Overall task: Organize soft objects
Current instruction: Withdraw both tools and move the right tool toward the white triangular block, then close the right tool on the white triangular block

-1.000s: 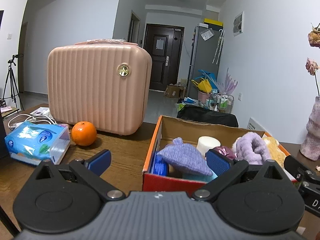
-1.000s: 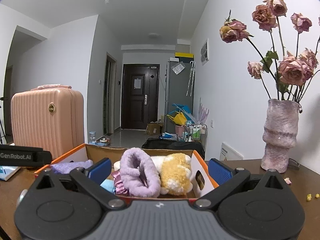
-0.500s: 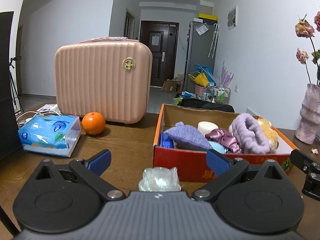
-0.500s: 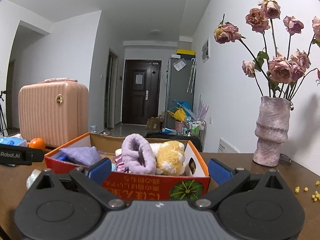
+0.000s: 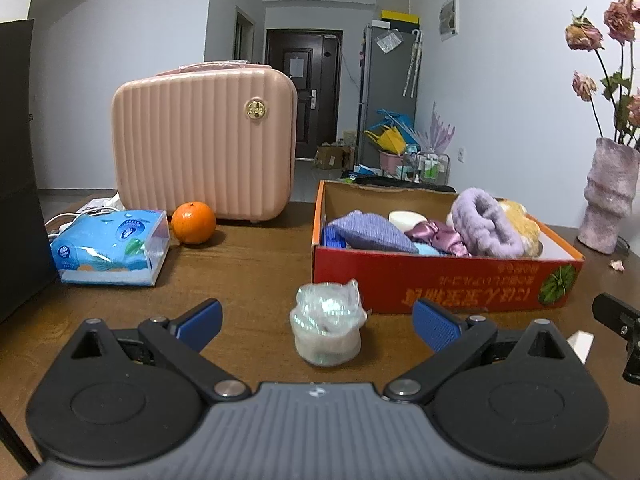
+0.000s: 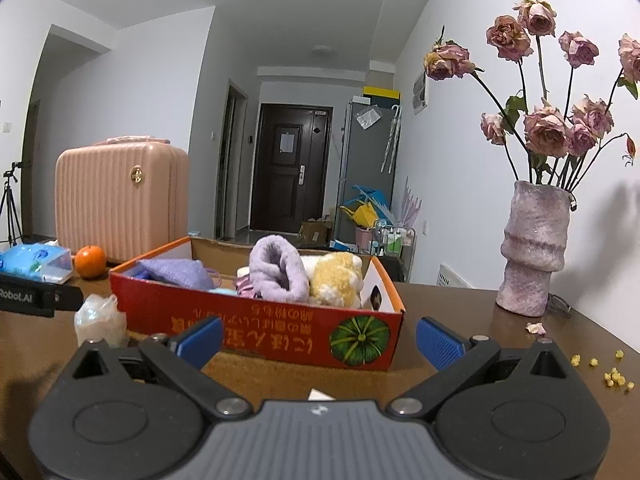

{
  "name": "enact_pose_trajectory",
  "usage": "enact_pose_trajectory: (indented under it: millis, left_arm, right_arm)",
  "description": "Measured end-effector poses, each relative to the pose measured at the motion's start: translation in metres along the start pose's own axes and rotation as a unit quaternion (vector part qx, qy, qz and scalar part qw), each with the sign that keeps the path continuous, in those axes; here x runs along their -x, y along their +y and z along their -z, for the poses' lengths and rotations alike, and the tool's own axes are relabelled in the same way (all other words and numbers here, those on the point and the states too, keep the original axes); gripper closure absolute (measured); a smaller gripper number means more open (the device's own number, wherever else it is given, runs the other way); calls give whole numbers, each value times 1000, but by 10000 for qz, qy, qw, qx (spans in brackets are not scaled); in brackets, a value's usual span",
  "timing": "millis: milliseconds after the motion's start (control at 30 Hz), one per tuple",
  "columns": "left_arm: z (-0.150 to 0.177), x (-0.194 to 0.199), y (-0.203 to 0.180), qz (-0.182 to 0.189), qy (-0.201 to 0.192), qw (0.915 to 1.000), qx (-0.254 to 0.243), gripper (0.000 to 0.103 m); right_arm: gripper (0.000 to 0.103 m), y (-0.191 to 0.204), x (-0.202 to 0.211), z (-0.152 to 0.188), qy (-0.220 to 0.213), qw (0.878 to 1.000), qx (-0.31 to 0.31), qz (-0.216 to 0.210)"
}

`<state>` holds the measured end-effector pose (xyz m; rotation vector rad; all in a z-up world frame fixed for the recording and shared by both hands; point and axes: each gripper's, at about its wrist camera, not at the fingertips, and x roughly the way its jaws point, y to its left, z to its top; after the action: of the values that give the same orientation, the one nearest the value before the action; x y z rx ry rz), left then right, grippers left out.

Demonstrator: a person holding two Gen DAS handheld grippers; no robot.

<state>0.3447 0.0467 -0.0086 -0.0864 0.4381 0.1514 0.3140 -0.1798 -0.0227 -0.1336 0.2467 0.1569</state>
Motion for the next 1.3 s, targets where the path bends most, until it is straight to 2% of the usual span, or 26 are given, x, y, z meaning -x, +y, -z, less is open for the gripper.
enact_pose_trajectory:
  millis: [533, 933, 1133, 1300]
  left_arm:
    - [23, 31, 5, 174, 190, 9995, -162, 0]
    - [24, 25, 6, 216, 320, 9992, -140, 0]
    - [25, 23, 7, 188, 367, 9991, -118, 0]
    - [25, 23, 7, 188, 378, 9990, -112, 0]
  right_arm:
    - [0, -5, 25, 14, 349, 9994, 24, -61]
    - [2, -8, -2, 17, 914, 9956, -147, -144]
    - [16, -8, -31, 18, 1309, 9909, -312, -73]
    - [31, -9, -52, 20, 1593, 9861, -471, -24]
